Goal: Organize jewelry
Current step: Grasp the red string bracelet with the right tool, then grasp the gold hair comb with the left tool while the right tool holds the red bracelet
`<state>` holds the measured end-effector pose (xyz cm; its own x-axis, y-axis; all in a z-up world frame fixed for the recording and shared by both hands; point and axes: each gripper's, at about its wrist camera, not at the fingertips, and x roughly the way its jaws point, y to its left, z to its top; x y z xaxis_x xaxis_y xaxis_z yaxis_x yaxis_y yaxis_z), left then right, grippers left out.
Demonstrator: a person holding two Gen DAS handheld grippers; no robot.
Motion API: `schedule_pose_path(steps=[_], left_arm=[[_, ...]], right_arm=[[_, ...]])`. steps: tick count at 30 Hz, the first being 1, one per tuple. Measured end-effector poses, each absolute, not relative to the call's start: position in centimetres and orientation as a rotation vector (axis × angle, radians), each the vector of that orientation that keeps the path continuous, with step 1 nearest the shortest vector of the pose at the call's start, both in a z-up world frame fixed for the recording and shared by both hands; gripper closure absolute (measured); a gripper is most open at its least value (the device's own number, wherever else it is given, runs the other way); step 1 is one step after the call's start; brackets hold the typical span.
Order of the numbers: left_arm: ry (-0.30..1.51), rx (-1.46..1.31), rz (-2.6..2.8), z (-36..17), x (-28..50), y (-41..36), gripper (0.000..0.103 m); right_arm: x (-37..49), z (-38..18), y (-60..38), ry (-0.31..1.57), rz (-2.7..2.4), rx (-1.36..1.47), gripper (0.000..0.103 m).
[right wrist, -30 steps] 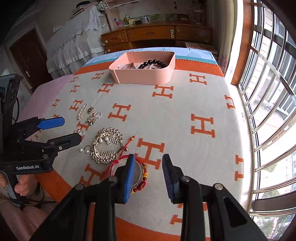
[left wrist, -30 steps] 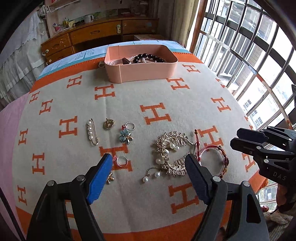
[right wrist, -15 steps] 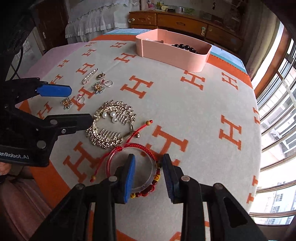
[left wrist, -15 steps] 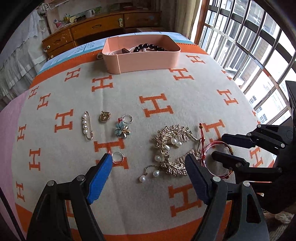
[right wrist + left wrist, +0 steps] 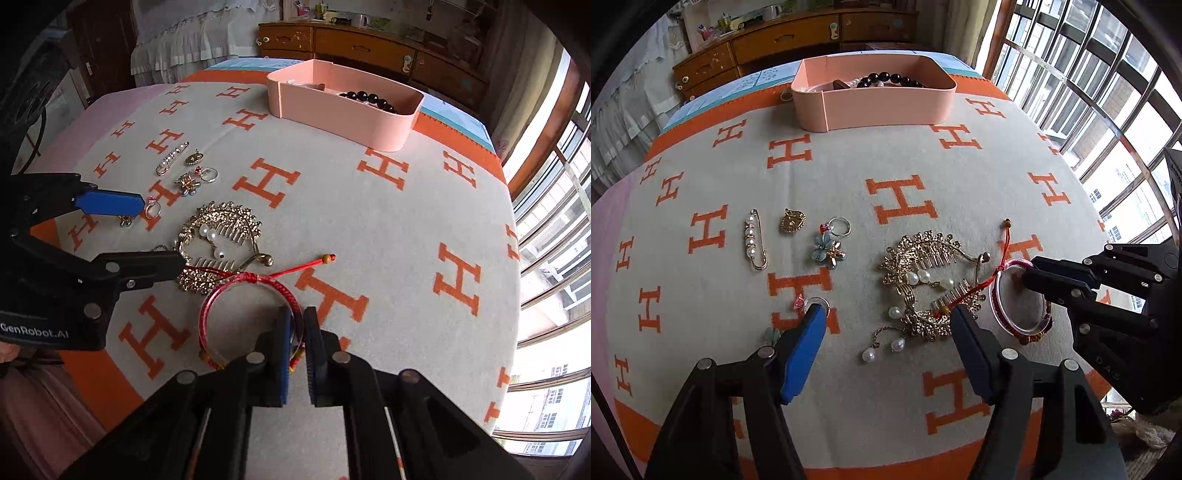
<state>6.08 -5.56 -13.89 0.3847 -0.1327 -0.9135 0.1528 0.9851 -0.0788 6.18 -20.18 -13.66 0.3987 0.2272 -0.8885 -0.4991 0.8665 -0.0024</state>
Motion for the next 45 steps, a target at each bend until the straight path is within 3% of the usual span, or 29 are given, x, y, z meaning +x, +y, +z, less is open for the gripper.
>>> schedule_pose_path(steps=[5, 11, 23, 33, 36, 45], left_arm=[[1.209, -0.024, -0.187, -14.6, 7.0, -5.2, 0.065], [1.251, -0.109, -0.193, -14.9, 8.5, -4.6, 0.08], [1.292, -0.194, -0.197, -14.8, 9.8, -4.7, 0.082], [1.308, -0.091, -0.19, -15.0, 10.6, -6.6, 0.082], [1.308, -0.044, -0.189, -14.9, 10.4, -7.4, 0.092], [1.321, -0.047, -0.217, -15.0, 10.0, -7.1, 0.093]], right_arm=[[6.0, -13.6, -22.7, 1.075, 0.403, -0.156, 0.096], [5.0, -13.7, -24.0, 1.061, 0.392, -0.078, 0.096], [4.9, -13.7, -24.2, 1.05, 0.4, -0.052, 0.096], [4.9, -13.7, -24.4, 1.048, 0.405, -0.041, 0.096], [4.9, -13.7, -24.3, 1.048, 0.401, -0.044, 0.096], [4.8, -13.7, -23.9, 1.049, 0.384, -0.062, 0.096]])
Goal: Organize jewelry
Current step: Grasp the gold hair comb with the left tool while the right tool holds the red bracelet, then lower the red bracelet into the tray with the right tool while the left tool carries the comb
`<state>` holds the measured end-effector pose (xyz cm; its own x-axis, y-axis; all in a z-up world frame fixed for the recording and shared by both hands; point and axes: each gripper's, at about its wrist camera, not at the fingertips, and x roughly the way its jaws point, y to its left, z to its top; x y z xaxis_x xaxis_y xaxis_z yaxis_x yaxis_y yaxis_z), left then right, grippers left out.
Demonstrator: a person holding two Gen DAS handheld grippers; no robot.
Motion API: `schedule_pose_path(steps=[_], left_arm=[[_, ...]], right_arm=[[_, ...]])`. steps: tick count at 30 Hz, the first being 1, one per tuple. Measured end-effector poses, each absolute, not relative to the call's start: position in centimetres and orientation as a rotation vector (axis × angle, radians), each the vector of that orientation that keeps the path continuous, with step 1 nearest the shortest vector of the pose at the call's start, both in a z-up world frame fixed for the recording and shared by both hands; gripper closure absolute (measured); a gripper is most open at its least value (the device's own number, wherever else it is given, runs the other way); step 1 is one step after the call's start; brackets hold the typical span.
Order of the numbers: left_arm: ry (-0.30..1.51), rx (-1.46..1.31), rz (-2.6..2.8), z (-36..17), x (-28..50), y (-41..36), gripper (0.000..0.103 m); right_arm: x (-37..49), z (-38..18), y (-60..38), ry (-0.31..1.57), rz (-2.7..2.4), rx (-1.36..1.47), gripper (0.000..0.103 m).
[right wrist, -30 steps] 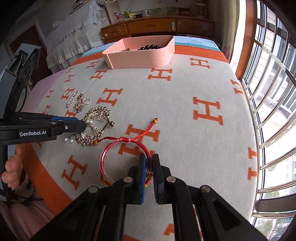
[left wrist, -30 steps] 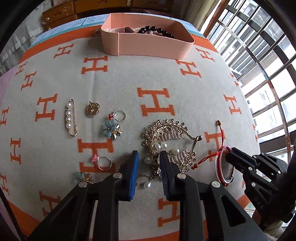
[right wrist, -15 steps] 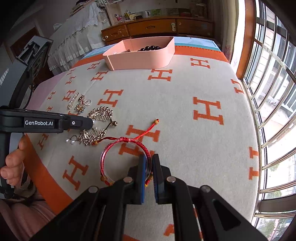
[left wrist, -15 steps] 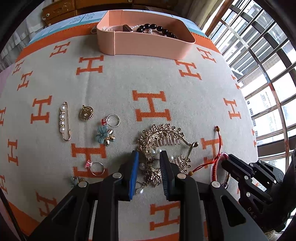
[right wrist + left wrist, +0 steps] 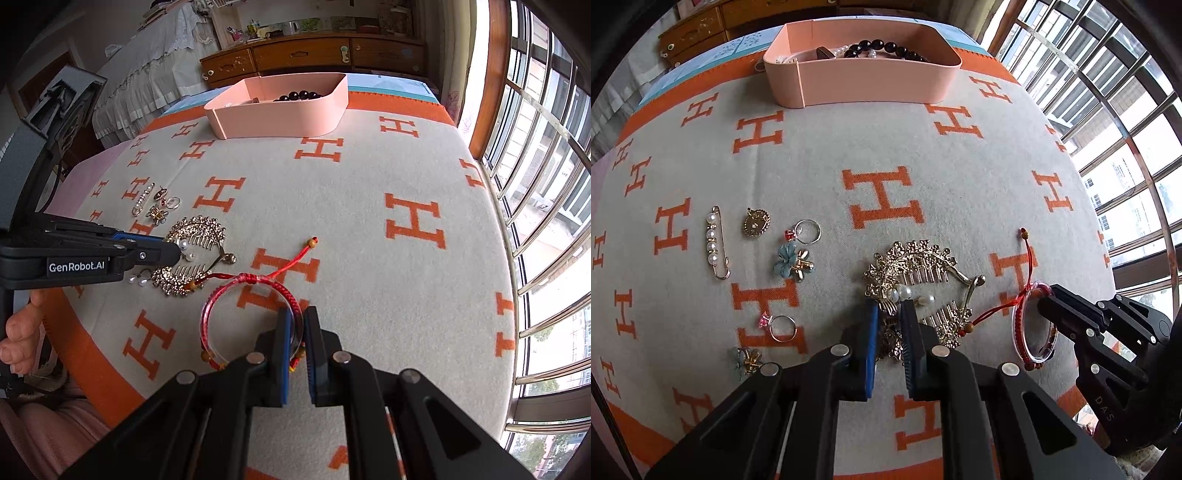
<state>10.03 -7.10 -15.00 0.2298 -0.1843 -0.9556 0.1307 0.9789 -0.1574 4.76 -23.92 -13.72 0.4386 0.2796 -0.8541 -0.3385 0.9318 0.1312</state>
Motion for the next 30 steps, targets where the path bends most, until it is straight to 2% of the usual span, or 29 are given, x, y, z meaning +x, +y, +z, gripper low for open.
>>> schedule_pose_path(steps=[13, 21, 30], left_arm=[[1.296, -0.091, -0.25, -14.4, 9.3, -5.9, 0.095], [1.187, -0.131, -0.246, -9.2, 10.1, -3.5, 0.095], [1.044, -0.1, -0.205, -2.4, 16.3, -2.5, 0.095]], right_arm=[[4.8, -13.5, -23.9, 1.066, 0.376, -0.049, 0.096], [5.9, -11.1, -24.1, 1.02, 0.362, -0.033, 0.096], [11.9, -5.1, -24.1, 0.912, 0.336, 0.023, 0.096]])
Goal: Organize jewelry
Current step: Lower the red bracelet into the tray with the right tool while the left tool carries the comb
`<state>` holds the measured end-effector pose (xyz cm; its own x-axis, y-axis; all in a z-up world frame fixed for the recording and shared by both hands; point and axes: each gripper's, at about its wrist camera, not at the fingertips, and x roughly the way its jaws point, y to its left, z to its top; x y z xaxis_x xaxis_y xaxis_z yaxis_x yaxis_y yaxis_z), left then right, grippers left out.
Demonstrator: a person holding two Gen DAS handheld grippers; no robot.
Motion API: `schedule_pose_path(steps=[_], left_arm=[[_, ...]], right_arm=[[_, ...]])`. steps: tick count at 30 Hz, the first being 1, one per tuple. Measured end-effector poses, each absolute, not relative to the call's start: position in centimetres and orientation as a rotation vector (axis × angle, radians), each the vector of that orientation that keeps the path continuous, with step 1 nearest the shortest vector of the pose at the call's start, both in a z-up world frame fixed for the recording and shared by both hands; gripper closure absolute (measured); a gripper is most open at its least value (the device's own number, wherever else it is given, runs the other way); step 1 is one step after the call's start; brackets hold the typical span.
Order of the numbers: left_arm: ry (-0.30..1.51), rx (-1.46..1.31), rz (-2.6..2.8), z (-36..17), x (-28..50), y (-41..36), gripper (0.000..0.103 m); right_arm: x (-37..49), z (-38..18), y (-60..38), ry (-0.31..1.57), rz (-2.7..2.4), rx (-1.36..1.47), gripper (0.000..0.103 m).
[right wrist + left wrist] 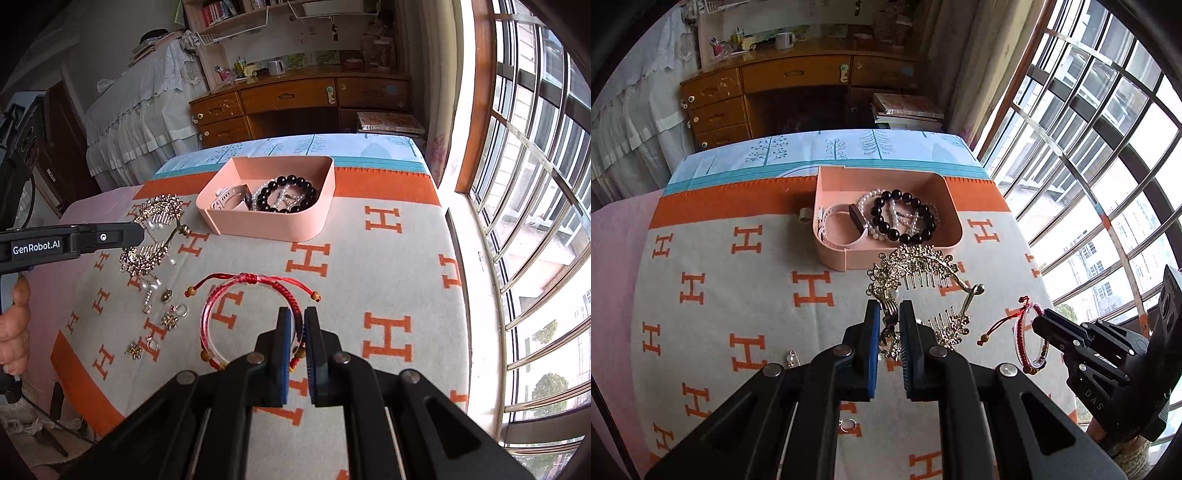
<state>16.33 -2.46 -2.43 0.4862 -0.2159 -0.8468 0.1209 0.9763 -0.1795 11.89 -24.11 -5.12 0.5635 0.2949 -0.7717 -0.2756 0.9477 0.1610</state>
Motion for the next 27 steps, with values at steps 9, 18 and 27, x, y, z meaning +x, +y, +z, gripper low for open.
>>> schedule_pose_path(steps=[9, 18, 27], left_arm=[[1.005, -0.149, -0.169, -2.9, 26.9, -3.9, 0.095], [1.069, -0.189, -0.16, -7.9, 33.2, -4.4, 0.095], [1.147, -0.2, -0.227, -11.5, 33.8, -4.8, 0.08]], right_arm=[[20.5, -2.7, -23.8, 0.886, 0.265, 0.147, 0.096], [26.8, -5.2, -22.8, 0.954, 0.211, 0.208, 0.096], [28.3, -5.7, -22.2, 0.944, 0.19, 0.215, 0.096]])
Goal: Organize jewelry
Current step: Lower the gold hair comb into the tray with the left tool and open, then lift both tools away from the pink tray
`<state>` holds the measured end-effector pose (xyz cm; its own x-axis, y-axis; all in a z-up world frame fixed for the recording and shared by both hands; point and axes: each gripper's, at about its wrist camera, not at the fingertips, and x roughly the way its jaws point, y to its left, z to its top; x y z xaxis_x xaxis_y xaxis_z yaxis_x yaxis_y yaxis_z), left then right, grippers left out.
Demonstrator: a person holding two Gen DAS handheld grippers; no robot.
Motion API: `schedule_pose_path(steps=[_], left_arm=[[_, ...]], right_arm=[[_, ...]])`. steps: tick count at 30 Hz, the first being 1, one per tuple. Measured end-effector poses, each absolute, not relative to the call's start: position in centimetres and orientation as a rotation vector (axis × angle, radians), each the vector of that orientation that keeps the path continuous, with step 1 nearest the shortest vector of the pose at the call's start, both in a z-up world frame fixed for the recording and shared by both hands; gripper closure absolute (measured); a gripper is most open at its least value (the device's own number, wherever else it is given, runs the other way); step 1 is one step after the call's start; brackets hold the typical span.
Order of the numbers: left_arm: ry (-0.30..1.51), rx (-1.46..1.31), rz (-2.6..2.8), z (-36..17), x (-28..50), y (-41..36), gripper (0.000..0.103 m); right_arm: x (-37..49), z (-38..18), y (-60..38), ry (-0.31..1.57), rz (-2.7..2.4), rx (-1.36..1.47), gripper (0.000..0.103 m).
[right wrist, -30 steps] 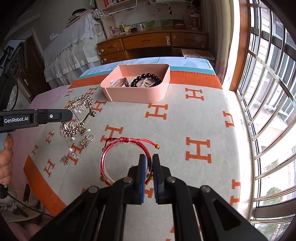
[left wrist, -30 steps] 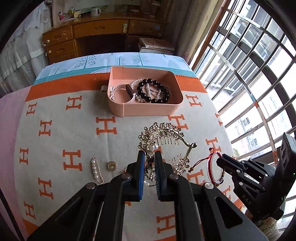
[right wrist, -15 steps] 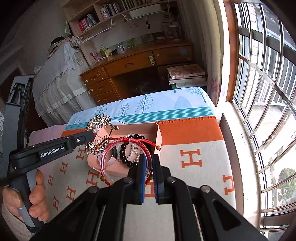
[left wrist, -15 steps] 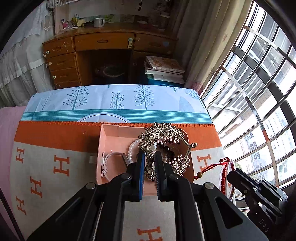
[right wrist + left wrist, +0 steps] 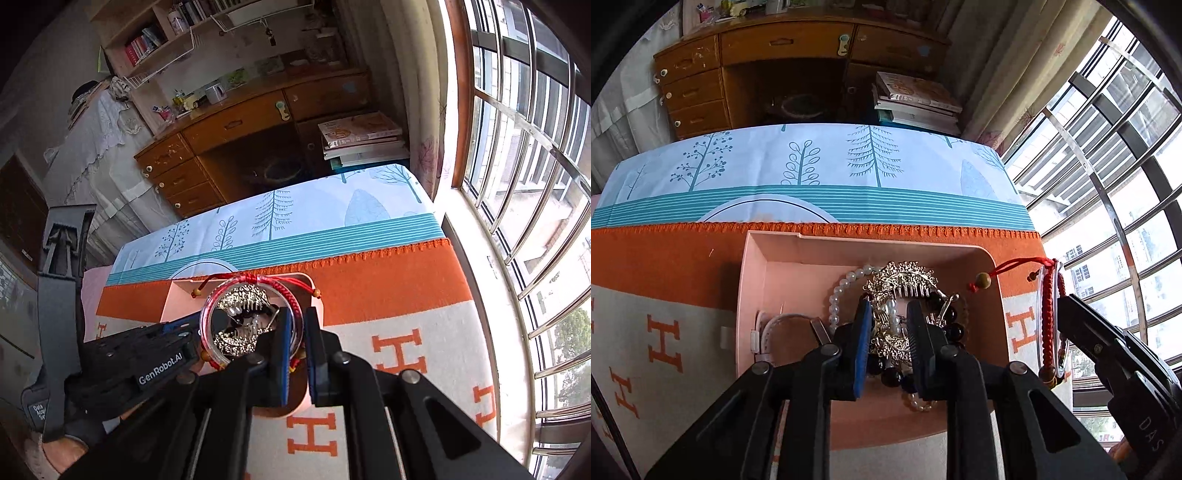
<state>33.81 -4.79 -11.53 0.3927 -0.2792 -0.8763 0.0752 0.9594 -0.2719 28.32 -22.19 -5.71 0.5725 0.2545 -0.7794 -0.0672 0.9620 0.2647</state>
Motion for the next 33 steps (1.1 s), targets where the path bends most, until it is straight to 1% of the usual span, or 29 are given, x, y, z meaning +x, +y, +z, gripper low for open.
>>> schedule_pose_path(steps=[2, 3, 4, 5, 10, 20, 23, 26, 33], left_arm=[[1.132, -0.199, -0.217, -11.3, 33.6, -4.3, 0.068], [1.121, -0.194, -0.208, -10.9, 33.5, -3.9, 0.064], [1.105, -0.186, -0.197, -10.5, 33.2, -3.6, 0.057], [1.088, -0.173, -0.182, -10.0, 33.0, -3.2, 0.054], [1.035, -0.12, -0.104, -7.8, 31.7, -0.5, 0.049], [1.036, -0.125, -0.017, -7.4, 29.8, 4.3, 0.048], [1.04, -0.14, -0.006, -7.7, 29.5, 5.3, 0.048], [1.043, -0.143, -0.004, -7.8, 29.0, 5.9, 0.048], [1.053, -0.128, -0.012, -7.8, 27.8, 6.1, 0.048]], right_arm=[[28.5, -5.8, -21.8, 0.95, 0.193, 0.205, 0.096], [28.6, -5.9, -21.6, 0.954, 0.197, 0.203, 0.096], [28.7, -6.0, -21.3, 0.958, 0.202, 0.201, 0.096], [28.8, -6.1, -21.0, 0.962, 0.207, 0.2, 0.096], [29.7, -6.9, -18.7, 0.99, 0.245, 0.188, 0.096], [33.0, -9.2, -12.7, 1.078, 0.306, 0.134, 0.095], [33.9, -9.7, -11.5, 1.085, 0.282, 0.106, 0.092], [34.0, -9.9, -11.3, 1.093, 0.278, 0.112, 0.088], [32.7, -9.2, -12.2, 1.087, 0.283, 0.113, 0.088]])
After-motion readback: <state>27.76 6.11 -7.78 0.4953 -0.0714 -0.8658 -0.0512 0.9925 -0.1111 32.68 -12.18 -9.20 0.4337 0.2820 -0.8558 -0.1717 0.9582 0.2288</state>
